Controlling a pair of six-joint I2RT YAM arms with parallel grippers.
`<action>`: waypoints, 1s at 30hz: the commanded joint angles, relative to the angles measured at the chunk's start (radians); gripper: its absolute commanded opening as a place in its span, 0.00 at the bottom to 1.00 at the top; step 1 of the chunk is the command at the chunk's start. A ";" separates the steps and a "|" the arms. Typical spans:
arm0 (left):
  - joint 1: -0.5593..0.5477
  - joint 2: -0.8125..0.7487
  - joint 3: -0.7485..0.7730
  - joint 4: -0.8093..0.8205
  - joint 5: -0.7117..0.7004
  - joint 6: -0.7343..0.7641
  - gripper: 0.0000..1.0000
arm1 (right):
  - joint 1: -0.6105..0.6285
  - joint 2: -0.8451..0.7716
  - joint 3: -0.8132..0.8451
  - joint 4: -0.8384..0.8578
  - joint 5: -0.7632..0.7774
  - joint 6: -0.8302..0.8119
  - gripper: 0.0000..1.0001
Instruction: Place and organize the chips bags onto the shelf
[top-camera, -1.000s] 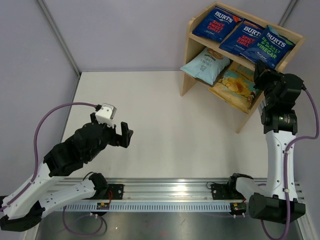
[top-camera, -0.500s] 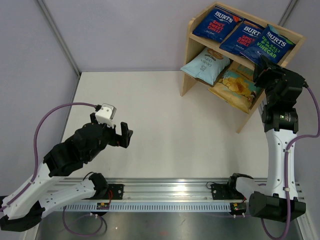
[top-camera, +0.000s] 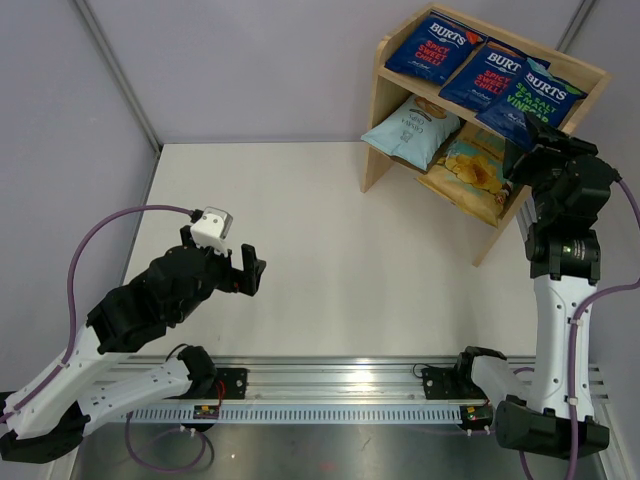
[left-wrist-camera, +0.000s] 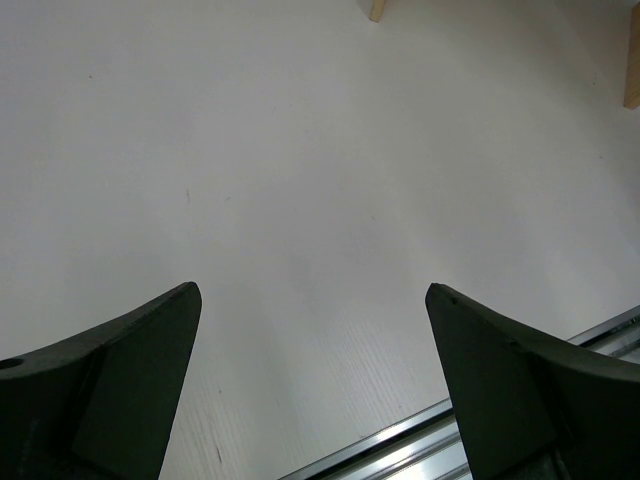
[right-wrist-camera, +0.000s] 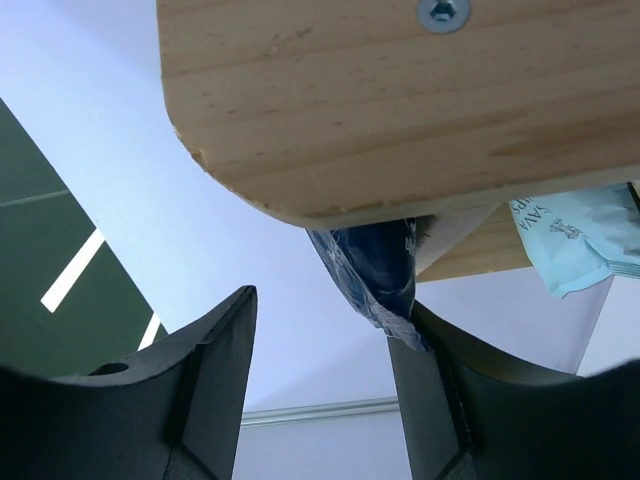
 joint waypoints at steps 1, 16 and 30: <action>0.000 -0.008 0.014 0.019 -0.022 0.000 0.99 | -0.001 -0.029 -0.017 -0.003 -0.020 -0.028 0.62; 0.000 -0.008 0.013 0.020 -0.024 0.002 0.99 | -0.001 -0.042 -0.051 0.013 -0.063 -0.051 0.70; 0.001 0.015 0.004 0.039 -0.051 0.003 0.99 | -0.001 -0.084 -0.063 0.007 -0.184 -0.171 0.99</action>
